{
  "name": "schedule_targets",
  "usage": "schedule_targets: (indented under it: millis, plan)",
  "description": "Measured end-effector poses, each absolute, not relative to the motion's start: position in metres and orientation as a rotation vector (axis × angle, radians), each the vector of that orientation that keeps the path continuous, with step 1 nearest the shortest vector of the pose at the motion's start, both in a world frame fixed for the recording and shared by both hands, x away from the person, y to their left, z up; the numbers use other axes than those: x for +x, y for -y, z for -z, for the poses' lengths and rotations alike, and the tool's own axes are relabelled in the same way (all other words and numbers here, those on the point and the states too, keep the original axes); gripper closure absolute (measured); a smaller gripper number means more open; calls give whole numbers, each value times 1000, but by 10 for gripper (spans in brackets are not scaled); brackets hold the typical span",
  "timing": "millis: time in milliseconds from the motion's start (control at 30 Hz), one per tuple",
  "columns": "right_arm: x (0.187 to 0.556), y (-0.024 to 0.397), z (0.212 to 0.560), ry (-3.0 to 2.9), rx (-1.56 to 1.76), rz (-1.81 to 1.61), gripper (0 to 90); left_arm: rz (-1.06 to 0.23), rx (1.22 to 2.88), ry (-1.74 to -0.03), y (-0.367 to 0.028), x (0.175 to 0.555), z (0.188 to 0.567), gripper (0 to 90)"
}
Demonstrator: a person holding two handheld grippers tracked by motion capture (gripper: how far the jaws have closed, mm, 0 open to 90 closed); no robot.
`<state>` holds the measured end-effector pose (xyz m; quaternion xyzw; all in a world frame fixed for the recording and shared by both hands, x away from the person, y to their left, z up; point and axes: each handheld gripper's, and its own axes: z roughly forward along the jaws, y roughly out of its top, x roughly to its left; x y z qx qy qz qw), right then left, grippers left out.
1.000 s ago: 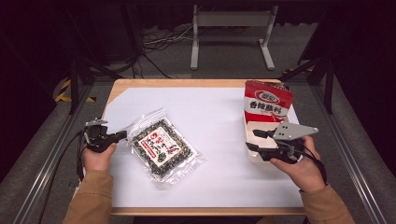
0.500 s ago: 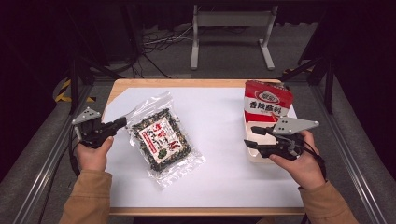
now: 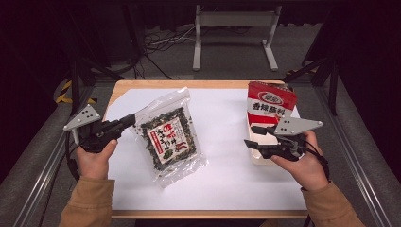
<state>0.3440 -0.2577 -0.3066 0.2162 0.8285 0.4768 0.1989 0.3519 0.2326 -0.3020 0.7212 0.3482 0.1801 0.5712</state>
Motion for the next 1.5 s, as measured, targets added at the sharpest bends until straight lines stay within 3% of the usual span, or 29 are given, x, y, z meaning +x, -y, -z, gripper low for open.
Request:
schedule_targets:
  millis: [333,533,1033,1500]
  plan:
    - [347,252,300,-2329,550,-1342,476,-400,1687,-677,-216,330,282,895]
    - [352,243,295,-2331,513,-1372,397,-403,1686,-607,-205,321,275,895]
    - [374,202,291,-2409,444,-1569,335,-393,1679,-497,-192,306,269,896]
    - [390,179,292,-2431,431,-1539,308,-390,1687,-471,-188,304,270,895]
